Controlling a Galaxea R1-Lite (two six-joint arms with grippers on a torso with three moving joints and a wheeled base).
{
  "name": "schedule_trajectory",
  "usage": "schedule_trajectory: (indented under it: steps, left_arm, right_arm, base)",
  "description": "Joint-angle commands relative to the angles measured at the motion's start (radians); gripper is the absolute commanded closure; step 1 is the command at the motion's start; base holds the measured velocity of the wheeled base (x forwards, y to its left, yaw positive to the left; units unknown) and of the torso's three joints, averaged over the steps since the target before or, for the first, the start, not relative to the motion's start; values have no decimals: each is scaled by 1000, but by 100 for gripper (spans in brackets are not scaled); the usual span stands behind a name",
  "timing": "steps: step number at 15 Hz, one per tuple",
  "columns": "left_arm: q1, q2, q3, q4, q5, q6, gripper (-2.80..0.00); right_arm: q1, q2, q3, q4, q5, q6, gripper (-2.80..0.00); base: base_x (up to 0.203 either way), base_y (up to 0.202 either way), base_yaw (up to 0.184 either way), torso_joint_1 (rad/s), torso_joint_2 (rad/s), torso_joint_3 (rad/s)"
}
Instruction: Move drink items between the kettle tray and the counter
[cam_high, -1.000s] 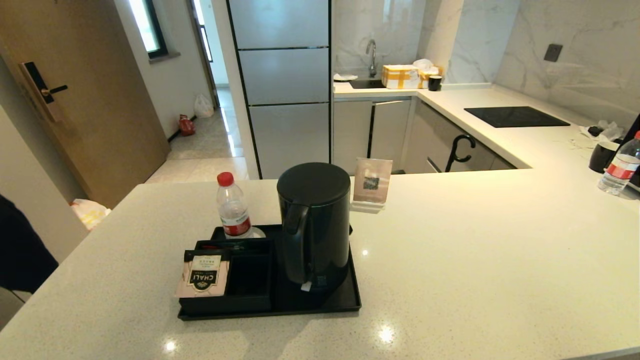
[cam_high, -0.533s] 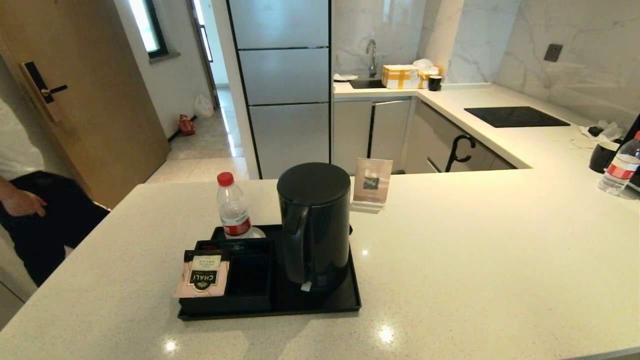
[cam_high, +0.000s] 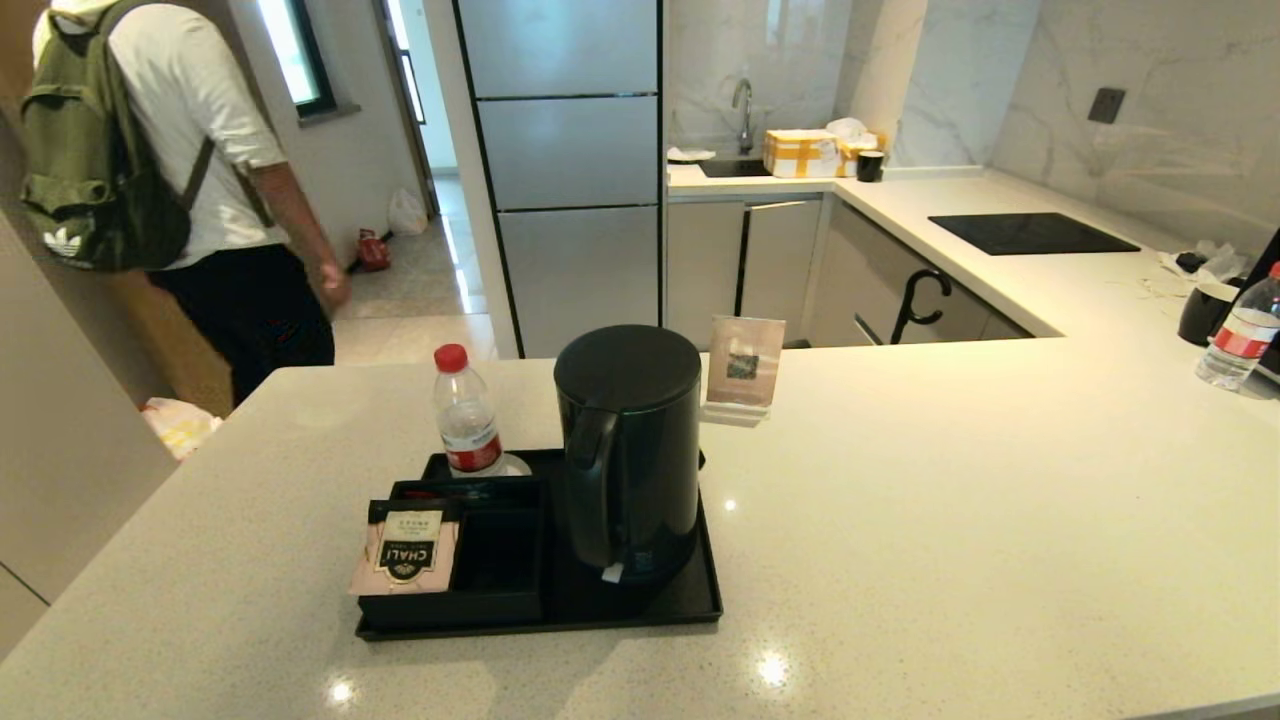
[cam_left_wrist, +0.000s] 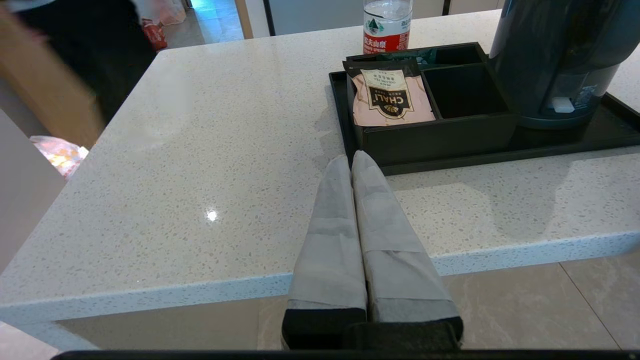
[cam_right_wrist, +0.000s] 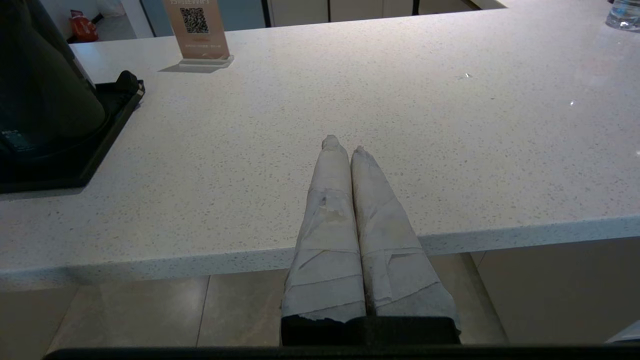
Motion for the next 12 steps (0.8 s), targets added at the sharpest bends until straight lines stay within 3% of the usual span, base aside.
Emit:
schedule_trajectory:
  steps: [1, 12]
  left_arm:
    - [0, -2, 0, 0, 0, 1, 0]
    - [0, -2, 0, 0, 0, 1, 0]
  right_arm:
    - [0, 1, 0, 0, 0, 0, 0]
    - [0, 1, 0, -2, 0, 0, 0]
  base:
    - [0, 0, 0, 0, 0, 0]
    - [0, 0, 0, 0, 0, 0]
